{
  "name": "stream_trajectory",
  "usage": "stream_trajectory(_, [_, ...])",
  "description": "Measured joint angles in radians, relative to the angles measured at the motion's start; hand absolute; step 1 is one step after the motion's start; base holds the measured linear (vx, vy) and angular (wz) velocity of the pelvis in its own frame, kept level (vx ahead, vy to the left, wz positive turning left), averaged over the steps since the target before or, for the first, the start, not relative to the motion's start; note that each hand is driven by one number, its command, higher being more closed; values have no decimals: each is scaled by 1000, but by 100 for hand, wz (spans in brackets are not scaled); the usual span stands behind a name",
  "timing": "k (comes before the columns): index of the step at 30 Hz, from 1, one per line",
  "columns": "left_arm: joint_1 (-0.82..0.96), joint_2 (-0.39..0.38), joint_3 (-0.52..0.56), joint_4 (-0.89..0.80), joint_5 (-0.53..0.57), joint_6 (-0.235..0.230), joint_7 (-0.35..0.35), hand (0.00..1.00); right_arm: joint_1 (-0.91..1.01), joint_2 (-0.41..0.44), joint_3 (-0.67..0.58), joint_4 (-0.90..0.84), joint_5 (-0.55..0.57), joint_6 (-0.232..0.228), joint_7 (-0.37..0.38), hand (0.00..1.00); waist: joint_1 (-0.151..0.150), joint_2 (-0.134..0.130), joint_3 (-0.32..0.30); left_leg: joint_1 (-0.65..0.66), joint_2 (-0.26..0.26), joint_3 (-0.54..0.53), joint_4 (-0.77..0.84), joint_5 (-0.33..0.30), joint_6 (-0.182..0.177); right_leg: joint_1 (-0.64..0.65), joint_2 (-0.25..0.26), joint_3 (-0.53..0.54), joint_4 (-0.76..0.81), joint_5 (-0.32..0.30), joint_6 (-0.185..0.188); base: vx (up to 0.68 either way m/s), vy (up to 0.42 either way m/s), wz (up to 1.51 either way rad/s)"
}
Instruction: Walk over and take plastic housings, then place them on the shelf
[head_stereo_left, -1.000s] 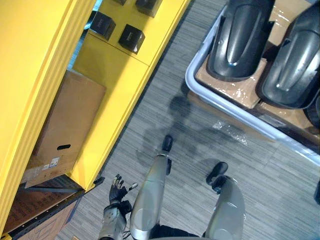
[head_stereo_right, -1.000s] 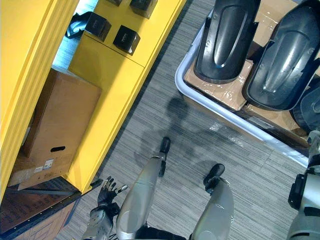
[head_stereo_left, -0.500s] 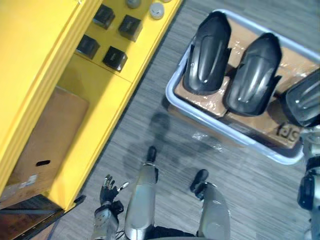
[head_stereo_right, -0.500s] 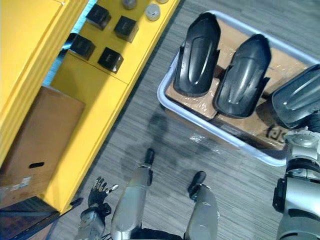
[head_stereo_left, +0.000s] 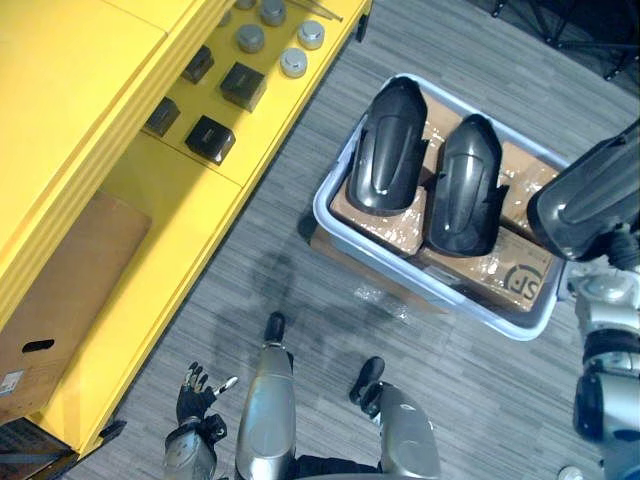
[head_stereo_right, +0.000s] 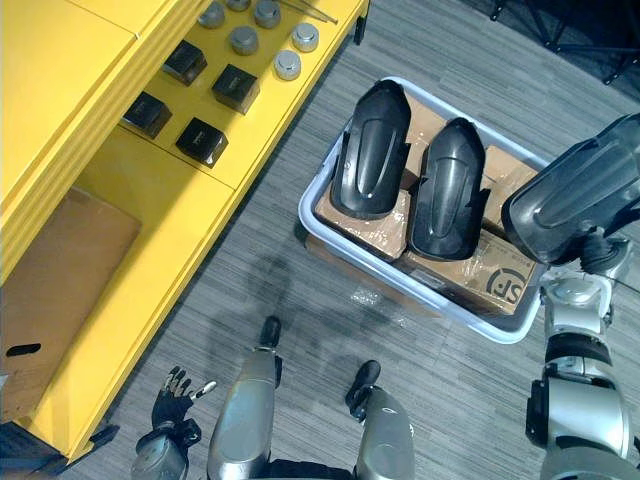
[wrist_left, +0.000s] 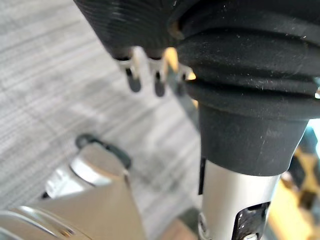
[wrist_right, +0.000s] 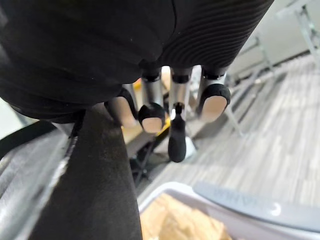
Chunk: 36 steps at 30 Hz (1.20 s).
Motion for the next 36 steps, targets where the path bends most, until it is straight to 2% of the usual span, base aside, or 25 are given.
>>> stream_trajectory(4, [5, 38, 21, -301, 91, -25, 83, 0, 97, 32, 0, -194, -86, -3, -1, 100, -7, -39, -30, 56, 4, 29, -43, 3, -4, 37, 0, 14, -41, 10, 1, 67, -5, -14])
stream_trajectory(7, [-83, 97, 15, -472, 204, -16, 125, 0, 148, 71, 4, -294, -168, -11, -1, 100, -23, -64, -64, 77, 4, 44, -55, 4, -5, 60, 2, 23, -71, 23, 5, 72, -4, -12])
stream_trajectory(10, [-229, 180, -27, -502, 315, 38, 119, 0, 155, 77, 47, -357, -228, -8, 11, 100, -39, -64, -79, 97, 3, 60, -61, 4, -4, 85, 4, 30, -111, 53, 9, 17, 29, -12])
stream_trajectory(12, [-346, 242, -54, -501, 321, 94, 87, 0, 152, 78, 71, -413, -263, -4, 48, 100, -46, -67, -86, 106, 5, 88, -64, 4, -4, 86, 5, 52, -135, 75, 10, -25, 47, -29])
stream_trajectory(16, [-494, 315, -117, -477, 315, 180, 9, 0, 133, 78, 101, -452, -298, -1, 101, 100, -68, -66, -90, 109, 5, 110, -71, 6, -1, 82, 4, 72, -159, 98, 10, -67, 44, -17])
stream_trajectory(18, [-571, 335, -162, -455, 296, 236, -37, 0, 109, 78, 110, -452, -315, -2, 130, 100, -78, -66, -90, 107, 4, 118, -79, 13, 2, 78, 5, 80, -171, 111, 8, -81, 31, -11])
stream_trajectory(20, [-659, 343, -210, -397, 272, 314, -86, 0, 58, 76, 156, -452, -327, -6, 159, 100, -101, -65, -90, 107, 4, 131, -79, 15, 5, 71, 4, 87, -173, 117, 8, -63, 22, -14])
stream_trajectory(21, [-677, 343, -220, -390, 264, 335, -96, 0, 44, 75, 166, -452, -334, -10, 166, 100, -105, -65, -90, 104, 4, 135, -79, 16, 7, 65, 4, 91, -172, 120, 8, -74, 24, -15])
stream_trajectory(23, [-775, 342, -291, -338, 259, 414, -136, 0, -18, 72, 188, -452, -335, -14, 184, 100, -120, -59, -93, 73, 2, 142, -79, 25, 10, 29, 5, 105, -172, 135, 6, -57, 26, -11])
stream_trajectory(25, [-823, 340, -327, -300, 257, 467, -155, 0, -52, 72, 214, -450, -335, -14, 200, 100, -126, -59, -92, 69, -2, 150, -79, 29, 14, 19, 4, 110, -173, 140, 7, -17, 26, -9])
stream_trajectory(26, [-846, 333, -333, -279, 252, 511, -170, 0, -78, 72, 240, -450, -336, -19, 211, 100, -135, -59, -92, 69, -6, 152, -77, 29, 14, 18, 2, 112, -173, 140, 7, 4, 25, -6])
stream_trajectory(28, [-866, 334, -337, -271, 206, 548, -195, 0, -105, 72, 258, -448, -345, -21, 222, 100, -139, -59, -92, 67, -7, 153, -77, 29, 14, 14, 2, 113, -172, 140, 7, 5, 11, -2])
stream_trajectory(30, [-915, 329, -370, -234, 97, 603, -227, 0, -155, 72, 295, -425, -361, -23, 225, 100, -143, -51, -92, 57, -7, 151, -75, 29, 14, 5, 2, 113, -171, 140, 7, 0, 0, 0])
stream_trajectory(32, [-934, 309, -381, -214, 3, 631, -238, 0, -182, 72, 322, -416, -361, -23, 231, 100, -143, -42, -91, 53, -10, 151, -75, 29, 14, 0, 1, 113, -168, 140, 7, 0, 0, 0])
stream_trajectory(36, [-957, 239, -410, -181, -204, 646, -238, 0, -247, 72, 380, -406, -394, -25, 248, 100, -144, -2, -83, 37, -13, 148, -75, 33, 18, -23, -2, 114, -153, 140, 6, 0, 0, 0])
